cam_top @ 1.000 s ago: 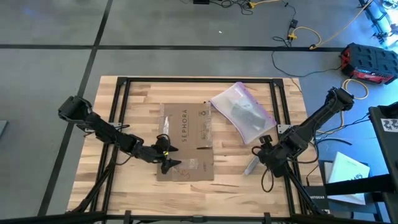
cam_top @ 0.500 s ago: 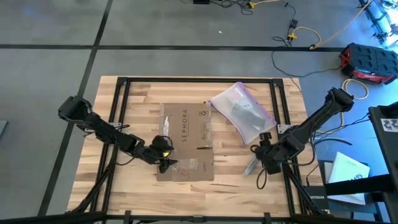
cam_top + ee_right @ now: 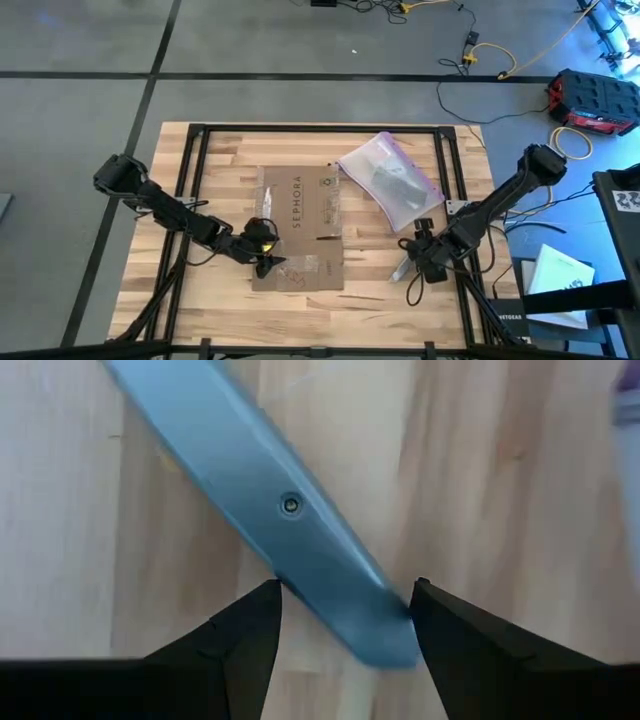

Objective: Unpack boxes
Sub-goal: Close the cutter

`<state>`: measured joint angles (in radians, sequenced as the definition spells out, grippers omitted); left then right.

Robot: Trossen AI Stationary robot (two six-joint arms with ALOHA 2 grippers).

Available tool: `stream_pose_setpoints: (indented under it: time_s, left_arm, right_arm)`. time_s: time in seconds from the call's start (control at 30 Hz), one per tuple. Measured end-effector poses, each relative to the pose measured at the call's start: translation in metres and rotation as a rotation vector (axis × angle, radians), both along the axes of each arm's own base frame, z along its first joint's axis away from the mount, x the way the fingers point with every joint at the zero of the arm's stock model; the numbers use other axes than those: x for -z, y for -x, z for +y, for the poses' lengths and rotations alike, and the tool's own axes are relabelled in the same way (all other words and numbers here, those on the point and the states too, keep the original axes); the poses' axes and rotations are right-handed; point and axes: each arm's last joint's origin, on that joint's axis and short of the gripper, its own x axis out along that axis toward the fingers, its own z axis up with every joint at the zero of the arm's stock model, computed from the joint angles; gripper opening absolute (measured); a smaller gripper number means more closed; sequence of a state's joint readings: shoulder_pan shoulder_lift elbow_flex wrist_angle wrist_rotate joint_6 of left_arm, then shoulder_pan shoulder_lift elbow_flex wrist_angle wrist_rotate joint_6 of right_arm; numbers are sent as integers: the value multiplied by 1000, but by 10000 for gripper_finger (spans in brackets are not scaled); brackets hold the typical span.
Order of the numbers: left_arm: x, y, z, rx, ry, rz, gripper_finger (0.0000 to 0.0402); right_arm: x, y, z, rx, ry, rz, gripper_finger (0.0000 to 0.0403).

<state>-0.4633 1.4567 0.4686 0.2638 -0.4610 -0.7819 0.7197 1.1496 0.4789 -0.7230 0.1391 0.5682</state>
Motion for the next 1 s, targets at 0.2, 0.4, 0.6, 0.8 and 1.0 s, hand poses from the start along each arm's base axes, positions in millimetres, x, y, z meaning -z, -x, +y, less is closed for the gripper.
stream_pose_setpoints:
  time_s: [0.2, 0.4, 0.6, 0.8, 1.0]
  left_arm:
    - [0, 0, 0, 0, 1, 0, 351]
    - [0, 0, 0, 0, -1, 0, 351]
    - [0, 0, 0, 3, -4, 0, 351]
    - [0, 0, 0, 2, -3, 0, 351]
    - [0, 0, 0, 0, 0, -1, 351]
  right_arm:
    - [3, -2, 2, 0, -17, -19, 209]
    - [1, -8, 7, -6, -68, -91, 209]
    - [1, -11, 9, -7, -89, -114, 209]
    - [11, -13, 12, -31, -60, -63, 209]
    - [16, -15, 14, -21, -48, -38, 209]
